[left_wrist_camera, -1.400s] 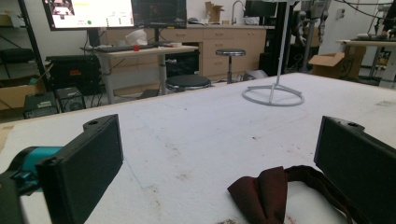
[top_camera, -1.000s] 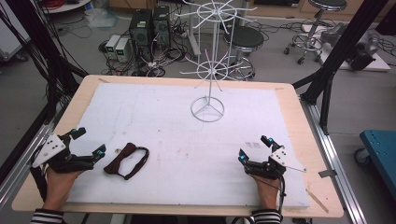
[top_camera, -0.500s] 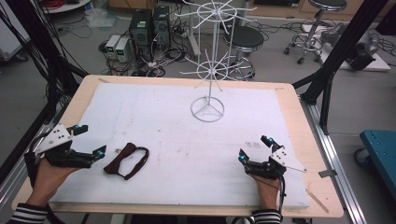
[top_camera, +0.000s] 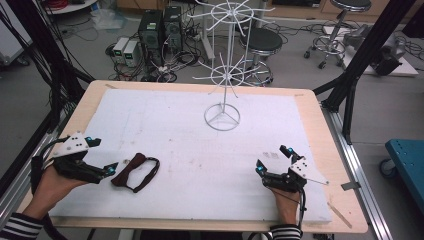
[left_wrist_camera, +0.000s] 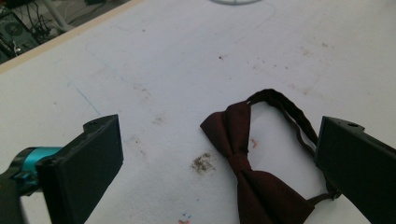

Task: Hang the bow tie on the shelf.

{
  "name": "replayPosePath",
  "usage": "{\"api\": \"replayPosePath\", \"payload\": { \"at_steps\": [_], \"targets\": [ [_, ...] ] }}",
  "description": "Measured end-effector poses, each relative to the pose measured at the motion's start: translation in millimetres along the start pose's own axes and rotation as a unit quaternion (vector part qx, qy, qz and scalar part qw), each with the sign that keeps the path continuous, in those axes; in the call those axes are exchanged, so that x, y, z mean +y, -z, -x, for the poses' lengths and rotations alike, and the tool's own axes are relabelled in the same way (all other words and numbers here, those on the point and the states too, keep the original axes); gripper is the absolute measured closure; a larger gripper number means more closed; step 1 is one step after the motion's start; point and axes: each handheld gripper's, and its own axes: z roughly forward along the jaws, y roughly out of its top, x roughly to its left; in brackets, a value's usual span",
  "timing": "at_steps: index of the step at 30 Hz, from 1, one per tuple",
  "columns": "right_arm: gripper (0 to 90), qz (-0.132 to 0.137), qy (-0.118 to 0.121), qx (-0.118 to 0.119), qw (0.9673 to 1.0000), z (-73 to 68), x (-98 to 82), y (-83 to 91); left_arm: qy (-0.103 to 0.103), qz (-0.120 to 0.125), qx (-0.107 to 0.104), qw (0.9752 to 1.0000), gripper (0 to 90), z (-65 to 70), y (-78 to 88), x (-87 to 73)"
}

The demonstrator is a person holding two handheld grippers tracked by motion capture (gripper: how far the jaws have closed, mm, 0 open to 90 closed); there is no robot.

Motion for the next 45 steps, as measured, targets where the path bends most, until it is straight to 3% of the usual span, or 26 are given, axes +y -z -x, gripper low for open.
{"api": "replayPosePath", "payload": {
  "at_steps": [10,30,33,40,45],
  "targets": [
    [0.6,0.0,-0.002,0.0,1.0,-0.3,0.1,0.0,0.005,-0.058,-0.009,0.9983,1.7,5.1,-12.3,-1.6],
    [0.6,-0.001,0.0,-0.001,1.0,-0.2,0.0,0.1,0.017,-0.12,-0.017,0.9925,2.9,9.3,-37.0,-2.1],
    [0.6,0.0,-0.001,-0.001,1.0,-0.1,0.0,0.1,0.019,-0.129,-0.031,0.991,12.7,8.7,-41.4,-2.4],
    [0.6,0.0,-0.002,-0.001,1.0,-0.3,0.0,0.2,0.024,-0.149,-0.026,0.9882,13.5,6.3,-50.1,-3.4],
    [0.6,0.0,-0.003,-0.001,1.0,-0.2,0.1,0.1,0.026,-0.158,-0.037,0.9864,22.6,5.8,-54.0,-3.8]
  ]
}}
